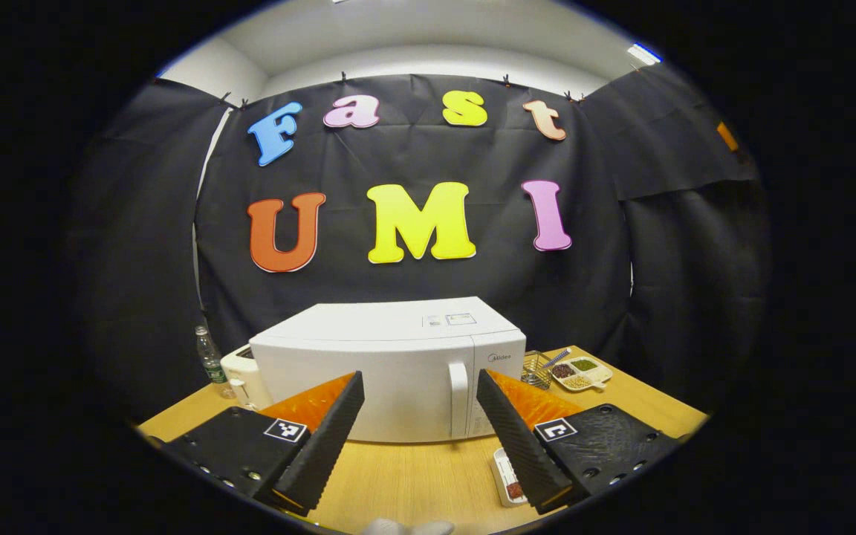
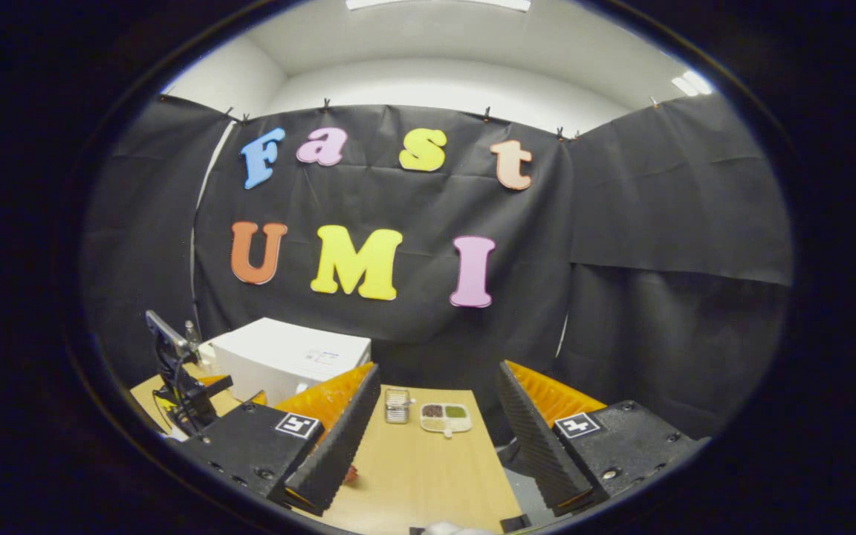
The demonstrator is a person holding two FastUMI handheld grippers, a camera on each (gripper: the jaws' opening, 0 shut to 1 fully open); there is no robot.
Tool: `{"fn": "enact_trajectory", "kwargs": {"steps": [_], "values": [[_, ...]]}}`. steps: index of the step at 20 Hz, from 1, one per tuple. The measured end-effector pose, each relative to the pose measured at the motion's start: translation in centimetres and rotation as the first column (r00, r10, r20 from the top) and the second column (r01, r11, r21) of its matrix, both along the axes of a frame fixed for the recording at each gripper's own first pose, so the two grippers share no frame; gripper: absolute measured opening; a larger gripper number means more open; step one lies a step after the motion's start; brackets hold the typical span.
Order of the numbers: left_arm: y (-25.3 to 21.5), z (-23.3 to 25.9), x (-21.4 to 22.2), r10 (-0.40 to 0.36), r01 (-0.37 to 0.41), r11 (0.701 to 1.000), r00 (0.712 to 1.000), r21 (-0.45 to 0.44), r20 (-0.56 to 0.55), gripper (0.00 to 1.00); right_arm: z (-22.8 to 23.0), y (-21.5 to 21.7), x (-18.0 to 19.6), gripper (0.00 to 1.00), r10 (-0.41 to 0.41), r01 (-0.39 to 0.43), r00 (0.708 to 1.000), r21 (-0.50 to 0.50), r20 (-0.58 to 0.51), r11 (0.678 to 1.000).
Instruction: Open the microwave oven with the left hand, put the food in, and close the microwave oven.
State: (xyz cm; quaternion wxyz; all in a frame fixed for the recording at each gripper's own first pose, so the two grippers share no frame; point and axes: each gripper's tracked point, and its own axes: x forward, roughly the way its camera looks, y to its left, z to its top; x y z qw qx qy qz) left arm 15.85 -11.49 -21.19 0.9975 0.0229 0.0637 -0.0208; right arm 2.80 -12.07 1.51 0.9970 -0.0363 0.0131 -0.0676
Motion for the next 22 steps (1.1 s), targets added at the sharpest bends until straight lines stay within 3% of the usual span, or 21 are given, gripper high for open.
{"fn": "enact_trajectory", "kwargs": {"steps": [7,8,9,10,12,13,14,16,17,18,20,22], "values": [[-3.4,-7.5,8.2,0.014,-0.014,1.0,0.998,0.0,-0.057,0.95,-1.5,-3.7,0.8,0.99,-0.061,0.059,0.996,-0.032,-0.066,0.998],[-3.4,-7.9,8.8,0.021,-0.021,1.0,0.998,0.006,-0.055,0.95,-1.7,-4.3,1.1,0.93,-0.072,0.07,0.995,-0.029,-0.069,0.997],[-3.5,-8.8,9.4,0.021,-0.021,1.0,0.997,0.001,-0.068,0.88,-1.9,-4.7,1.3,0.96,-0.082,0.08,0.993,-0.029,-0.079,0.996],[-3.6,-9.5,9.6,0.025,-0.026,1.0,0.996,-0.01,-0.084,0.95,-2.4,-5.1,1.4,0.96,-0.089,0.086,0.992,-0.028,-0.087,0.996],[-3.5,-10.3,10.0,0.035,-0.037,0.999,0.994,-0.015,-0.104,0.93,-2.6,-5.3,1.7,1.0,-0.09,0.088,0.992,-0.028,-0.093,0.996],[-3.3,-10.4,10.2,0.035,-0.037,0.999,0.994,-0.013,-0.108,0.77,-2.6,-5.2,1.9,1.0,-0.088,0.086,0.991,-0.028,-0.098,0.996],[-3.2,-10.4,10.2,0.041,-0.042,0.999,0.993,-0.008,-0.106,0.77,-2.7,-5.0,2.1,1.0,-0.081,0.078,0.992,-0.03,-0.1,0.997],[-3.1,-10.3,10.6,0.038,-0.039,0.999,0.995,-0.009,-0.095,0.67,-2.8,-5.1,2.5,0.96,-0.078,0.073,0.991,-0.05,-0.107,0.996],[-3.5,-10.6,10.9,0.02,-0.022,0.999,0.995,-0.025,-0.097,0.48,-2.5,-5.2,2.7,1.0,-0.079,0.075,0.992,-0.049,-0.101,0.996],[-4.1,-10.8,10.7,-0.018,0.013,0.999,0.994,-0.046,-0.104,0.45,-2.2,-4.9,2.9,0.96,-0.073,0.069,0.993,-0.043,-0.096,0.997],[-3.8,-10.5,10.4,-0.017,0.013,0.999,0.994,-0.044,-0.105,0.26,-2.1,-4.4,3.1,1.0,-0.063,0.059,0.994,-0.045,-0.093,0.997],[-3.7,-10.6,10.5,-0.002,-0.002,0.999,0.994,-0.039,-0.108,0.21,-2.4,-4.1,3.4,1.0,-0.052,0.046,0.993,-0.063,-0.102,0.997]]}}
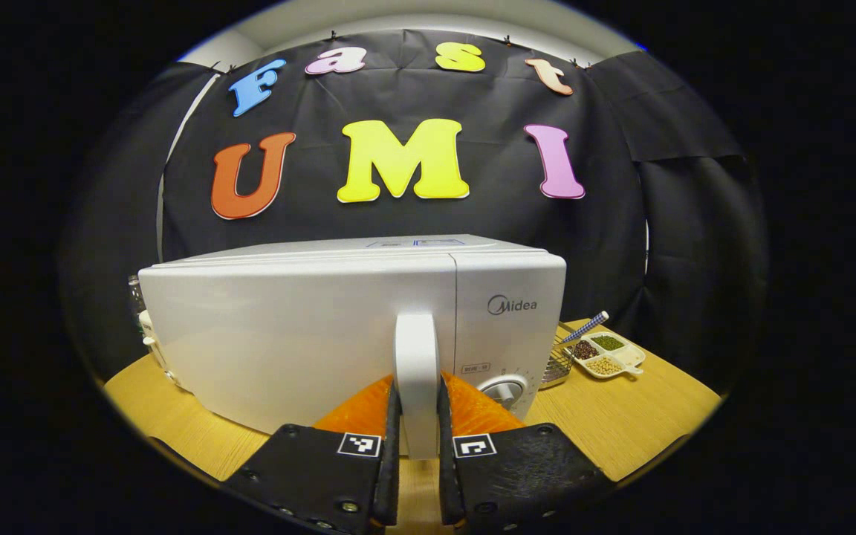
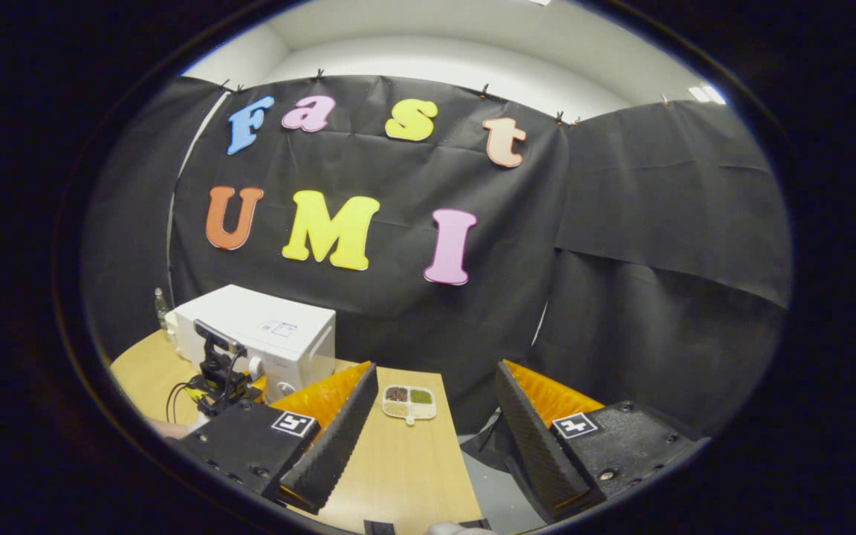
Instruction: Open the microwave oven with the left hand, put the food in, and close the microwave oven.
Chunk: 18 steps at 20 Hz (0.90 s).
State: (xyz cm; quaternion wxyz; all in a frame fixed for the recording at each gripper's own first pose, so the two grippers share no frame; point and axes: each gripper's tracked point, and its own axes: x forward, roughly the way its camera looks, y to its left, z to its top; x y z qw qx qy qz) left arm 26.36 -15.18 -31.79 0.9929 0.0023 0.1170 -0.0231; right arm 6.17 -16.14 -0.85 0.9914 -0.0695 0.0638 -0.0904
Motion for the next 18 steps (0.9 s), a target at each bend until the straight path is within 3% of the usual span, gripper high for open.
{"fn": "enact_trajectory", "kwargs": {"steps": [1,4,7,10,12,18], "values": [[0.1,-0.1,0.1,0.007,-0.007,1.0,1.0,-0.013,-0.003,0.2,0.1,0.2,0.2,0.96,0.007,-0.007,1.0,-0.002,0.0,1.0],[0.0,-0.3,0.2,0.016,-0.016,1.0,1.0,-0.026,-0.003,0.08,0.7,0.6,0.5,0.96,0.023,-0.024,1.0,0.031,0.02,0.999],[0.1,-0.1,-0.1,0.009,-0.009,1.0,1.0,-0.022,-0.011,0.08,0.4,0.9,0.6,1.0,0.037,-0.037,0.999,0.02,0.013,0.999],[0.1,-0.1,-0.3,0.004,-0.005,1.0,1.0,-0.029,-0.028,0.08,0.6,1.4,0.7,0.96,0.056,-0.056,0.998,0.018,0.015,0.998],[0.5,-0.2,-2.1,0.012,-0.012,1.0,1.0,-0.019,-0.029,0.08,0.7,1.9,0.9,1.0,0.069,-0.07,0.997,0.018,0.019,0.997],[2.5,0.1,-8.7,-0.036,0.035,0.999,0.999,-0.014,-0.039,0.08,-0.3,6.6,1.7,0.96,0.173,-0.173,0.985,0.036,0.005,0.984]]}}
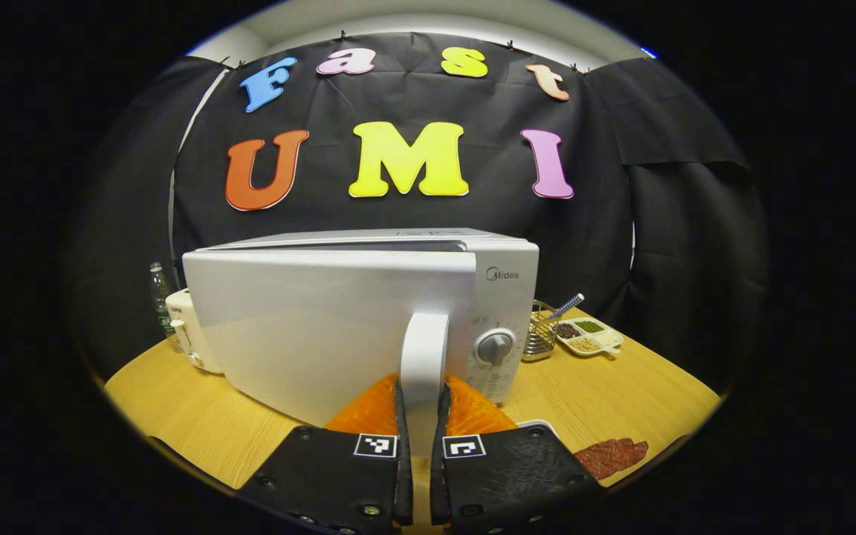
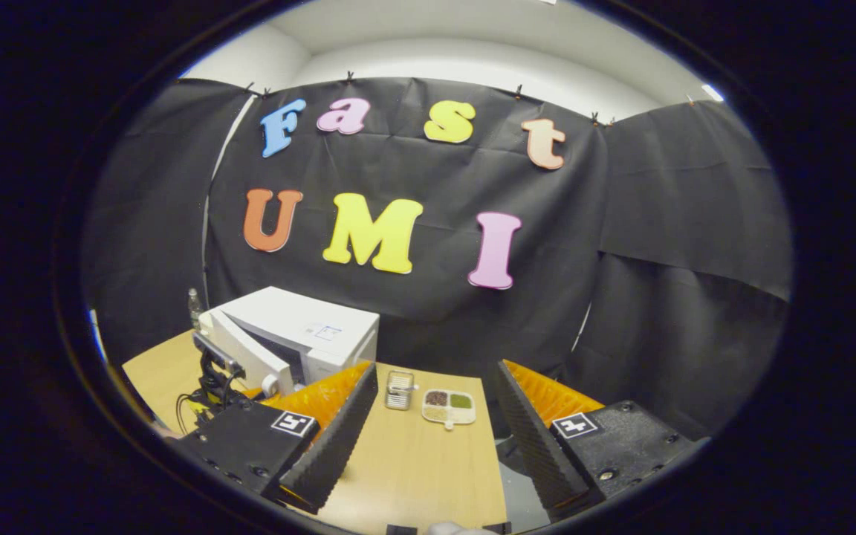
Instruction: Open the microwave oven with the left hand, put the food in, and close the microwave oven.
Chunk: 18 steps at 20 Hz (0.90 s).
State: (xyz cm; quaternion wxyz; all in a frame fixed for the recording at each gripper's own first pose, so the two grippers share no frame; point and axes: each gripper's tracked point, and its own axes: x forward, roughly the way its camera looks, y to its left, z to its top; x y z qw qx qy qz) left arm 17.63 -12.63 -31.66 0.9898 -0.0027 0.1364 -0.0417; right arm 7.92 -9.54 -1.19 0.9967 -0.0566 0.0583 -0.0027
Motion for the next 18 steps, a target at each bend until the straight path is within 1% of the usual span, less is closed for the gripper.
{"fn": "enact_trajectory", "kwargs": {"steps": [1,5,6,7,8,9,10,11,12,13,14,15,18], "values": [[0.7,0.1,-1.3,-0.003,0.003,1.0,1.0,0.011,-0.004,0.08,-0.2,1.0,0.0,1.0,0.02,-0.02,1.0,0.007,-0.002,1.0],[4.1,0.0,-6.1,0.016,-0.015,1.0,0.999,0.026,-0.033,0.1,-1.0,4.7,-0.7,1.0,0.082,-0.082,0.997,0.017,-0.009,0.997],[5.1,0.3,-7.8,0.031,-0.029,0.998,0.999,0.047,-0.038,0.22,-1.2,5.5,-1.1,1.0,0.095,-0.094,0.995,0.03,-0.008,0.995],[6.3,0.0,-8.2,0.048,-0.046,0.996,0.998,0.076,-0.034,0.18,-1.6,6.3,-1.5,1.0,0.104,-0.103,0.995,0.036,-0.015,0.994],[7.4,0.1,-9.0,0.066,-0.062,0.993,0.997,0.105,-0.036,0.26,-2.1,6.8,-1.8,1.0,0.107,-0.106,0.994,0.038,-0.018,0.994],[8.6,-0.1,-9.8,0.085,-0.079,0.988,0.995,0.131,-0.042,0.31,-2.3,7.2,-2.3,1.0,0.107,-0.106,0.994,0.043,-0.02,0.993],[9.6,-0.1,-10.2,0.098,-0.091,0.986,0.994,0.142,-0.046,0.45,-2.6,7.8,-2.8,0.96,0.111,-0.11,0.994,0.052,-0.025,0.993],[10.3,0.1,-10.7,0.104,-0.095,0.984,0.993,0.148,-0.049,0.56,-3.0,8.2,-3.2,0.96,0.112,-0.11,0.993,0.063,-0.028,0.992],[11.2,0.0,-11.1,0.111,-0.101,0.984,0.992,0.147,-0.063,0.67,-3.3,8.5,-3.6,1.0,0.11,-0.108,0.993,0.072,-0.032,0.992],[11.9,0.0,-11.6,0.117,-0.107,0.985,0.991,0.136,-0.071,0.75,-3.5,8.7,-4.0,1.0,0.107,-0.104,0.994,0.079,-0.033,0.991],[12.5,0.2,-11.9,0.117,-0.107,0.986,0.991,0.124,-0.071,0.86,-3.8,9.0,-4.3,0.96,0.104,-0.101,0.994,0.08,-0.036,0.992],[12.8,0.6,-12.4,0.115,-0.106,0.987,0.991,0.12,-0.068,0.9,-4.1,9.1,-4.6,0.96,0.101,-0.098,0.994,0.079,-0.036,0.992],[14.3,1.4,-13.8,0.116,-0.107,0.983,0.992,0.15,-0.048,0.91,-5.4,9.3,-5.3,0.96,0.087,-0.084,0.995,0.063,-0.044,0.994]]}}
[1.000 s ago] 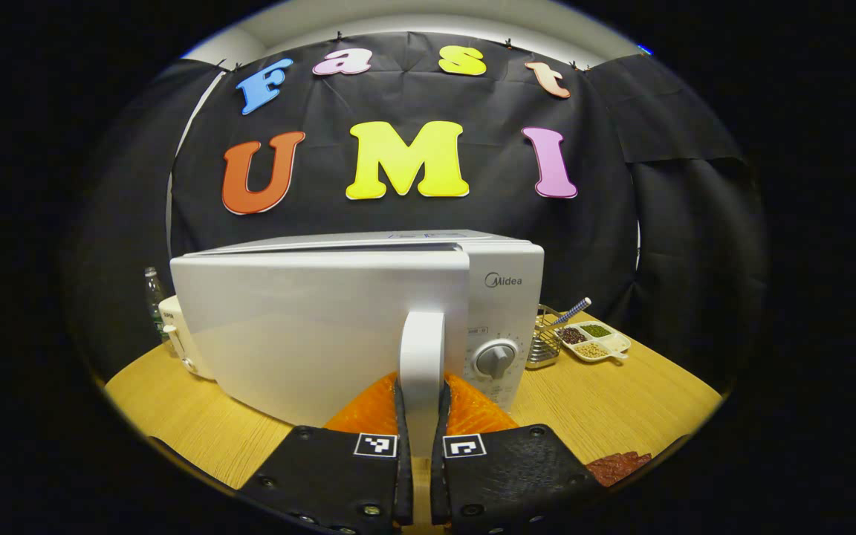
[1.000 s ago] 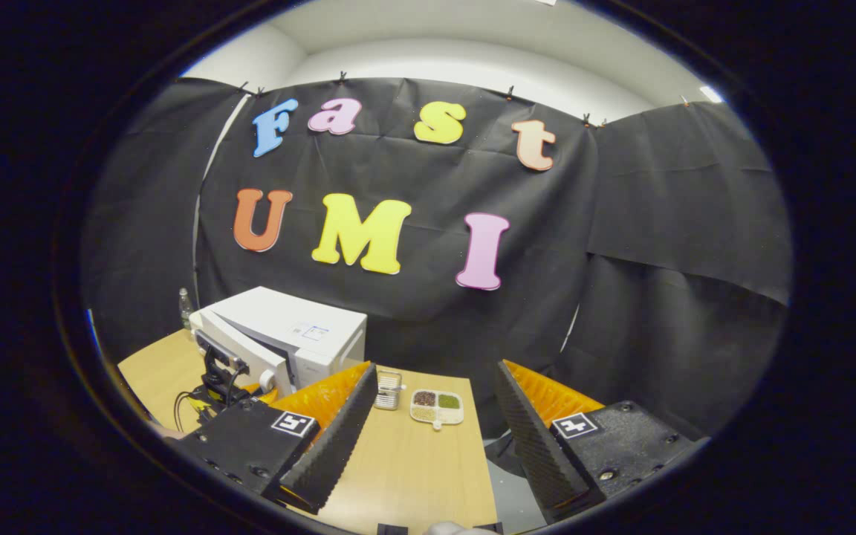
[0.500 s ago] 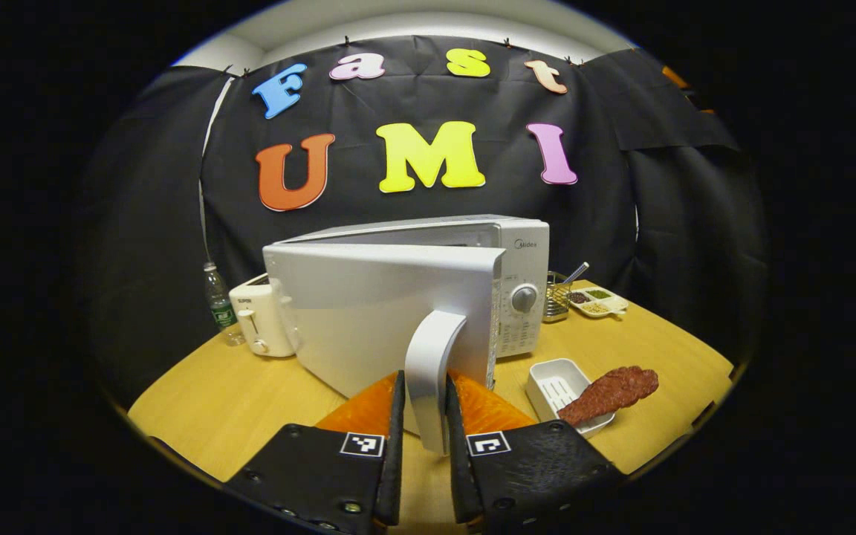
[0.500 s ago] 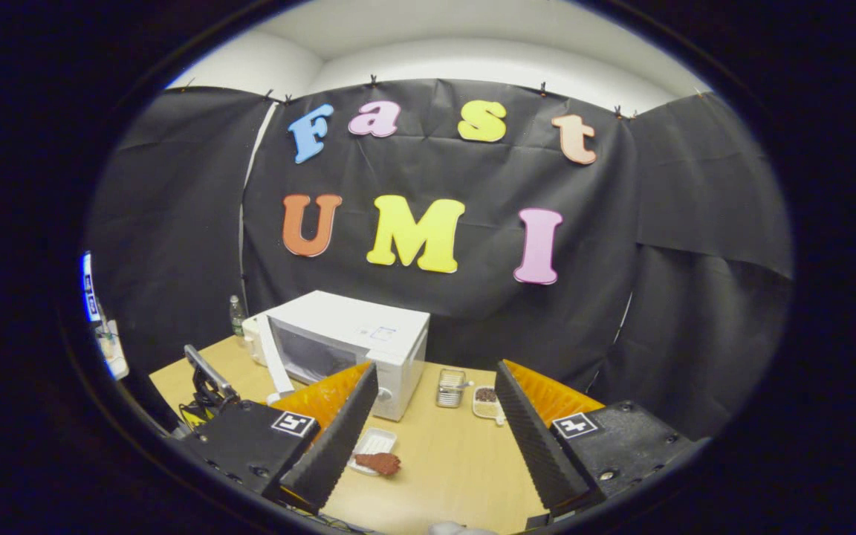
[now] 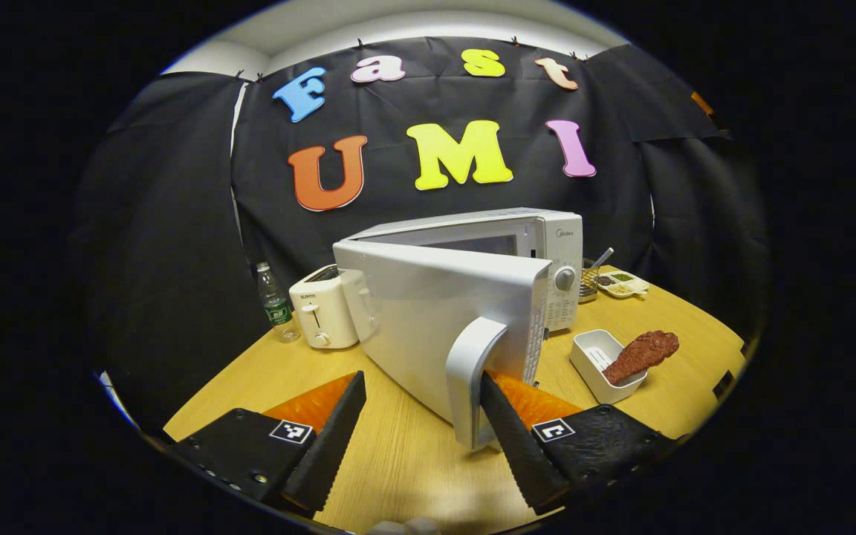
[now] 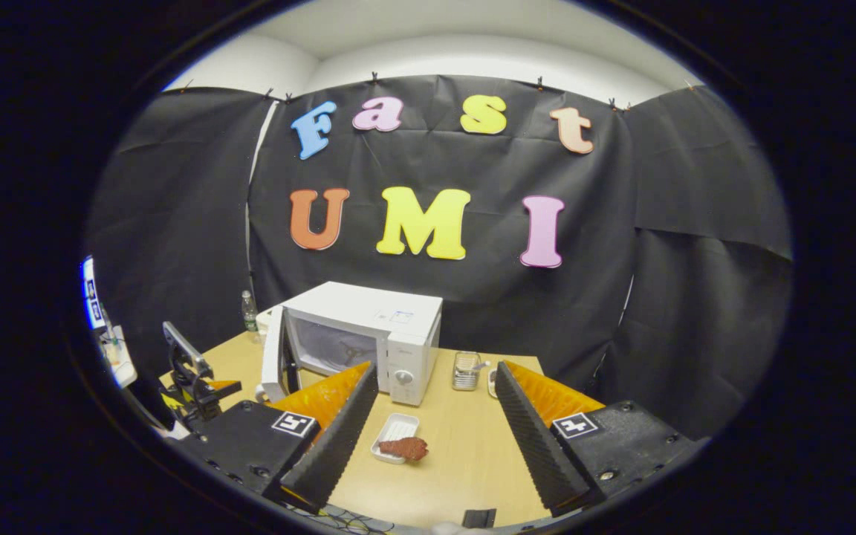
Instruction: Open the microwave oven with the left hand, put the food in, and close the microwave oven.
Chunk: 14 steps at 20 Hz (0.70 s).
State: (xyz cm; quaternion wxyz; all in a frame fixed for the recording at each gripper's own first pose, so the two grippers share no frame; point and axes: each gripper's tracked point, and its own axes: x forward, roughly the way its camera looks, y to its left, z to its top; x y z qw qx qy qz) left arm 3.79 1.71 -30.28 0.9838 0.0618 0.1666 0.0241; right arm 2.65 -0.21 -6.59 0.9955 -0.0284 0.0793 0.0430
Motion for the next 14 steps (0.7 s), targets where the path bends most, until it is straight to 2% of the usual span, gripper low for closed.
{"fn": "enact_trajectory", "kwargs": {"steps": [1,4,5,6,7,8,9,10,11,14], "values": [[0.7,0.0,-0.6,0.004,-0.003,1.0,1.0,0.006,-0.005,0.92,-0.6,0.2,-0.1,1.0,-0.001,0.001,1.0,0.004,-0.009,1.0],[3.2,0.2,-2.4,0.026,-0.026,1.0,1.0,0.016,-0.015,0.94,-2.1,1.2,-0.3,1.0,0.001,0.0,1.0,0.021,-0.031,1.0],[4.2,0.3,-2.9,0.036,-0.035,0.999,0.999,0.028,-0.014,0.88,-2.6,1.5,-0.3,0.96,0.0,0.0,0.999,0.02,-0.038,1.0],[5.3,0.5,-3.5,0.046,-0.046,0.998,0.999,0.039,-0.014,0.94,-3.4,1.8,-0.4,0.96,0.002,-0.001,0.999,0.016,-0.044,1.0],[6.4,0.5,-4.1,0.06,-0.059,0.997,0.998,0.05,-0.015,0.94,-4.1,2.1,-0.5,1.0,0.005,-0.005,0.999,0.013,-0.052,1.0],[7.8,0.4,-4.4,0.08,-0.079,0.995,0.997,0.059,-0.022,0.94,-4.9,2.5,-0.5,0.96,0.005,-0.005,0.998,0.01,-0.063,1.0],[9.2,0.4,-4.9,0.103,-0.101,0.992,0.994,0.069,-0.024,0.95,-5.7,2.7,-0.6,1.0,0.008,-0.007,0.997,0.012,-0.072,1.0],[10.5,0.6,-5.3,0.128,-0.125,0.989,0.991,0.077,-0.026,0.95,-6.5,2.8,-0.6,1.0,0.006,-0.005,0.996,0.014,-0.084,1.0],[11.6,0.6,-5.6,0.143,-0.14,0.987,0.989,0.078,-0.033,0.94,-7.2,3.0,-0.6,0.96,0.008,-0.006,0.996,0.019,-0.094,1.0],[14.7,0.9,-6.6,0.19,-0.184,0.976,0.981,0.112,-0.045,0.94,-9.9,3.2,-0.2,0.96,0.015,-0.012,0.991,0.021,-0.132,1.0]]}}
